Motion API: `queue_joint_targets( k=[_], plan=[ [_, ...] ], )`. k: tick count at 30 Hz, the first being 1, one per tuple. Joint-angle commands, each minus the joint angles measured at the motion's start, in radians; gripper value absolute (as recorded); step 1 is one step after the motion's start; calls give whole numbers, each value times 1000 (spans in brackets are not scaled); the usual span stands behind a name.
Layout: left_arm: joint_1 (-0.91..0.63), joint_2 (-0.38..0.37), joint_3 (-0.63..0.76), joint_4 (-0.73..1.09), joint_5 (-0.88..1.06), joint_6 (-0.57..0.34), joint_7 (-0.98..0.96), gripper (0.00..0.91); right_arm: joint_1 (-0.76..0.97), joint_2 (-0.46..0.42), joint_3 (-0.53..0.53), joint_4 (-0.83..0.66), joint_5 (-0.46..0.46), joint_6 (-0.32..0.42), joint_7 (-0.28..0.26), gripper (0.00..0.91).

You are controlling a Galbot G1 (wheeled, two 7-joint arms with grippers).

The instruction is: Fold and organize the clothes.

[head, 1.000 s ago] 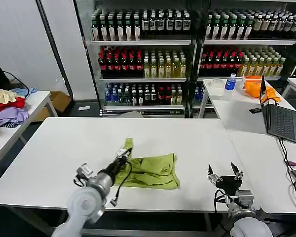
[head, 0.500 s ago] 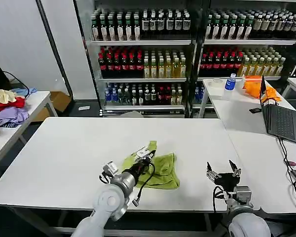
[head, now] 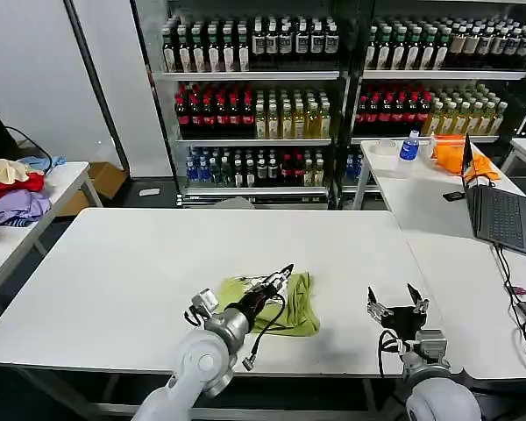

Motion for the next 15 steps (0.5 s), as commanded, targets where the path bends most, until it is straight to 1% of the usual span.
queue_joint_targets(
  k=[1,6,8,11,15],
  plan=[
    [93,145,-111,-38,228,20,9,907,-7,2,6,6,0,2,0,907],
    [167,230,-217,-23,231,40,14,907,-13,3,5,16,-2,-1,0,907],
    [181,240,-230,-23,225,52,17,907,-12,3,4,20,-3,-3,1,907],
    [184,236,-229,-6,221,62,18,907,-13,3,2,25,-6,-6,1,907],
    [170,205,-206,27,227,70,22,907,-27,8,2,38,-13,-9,2,907]
  ],
)
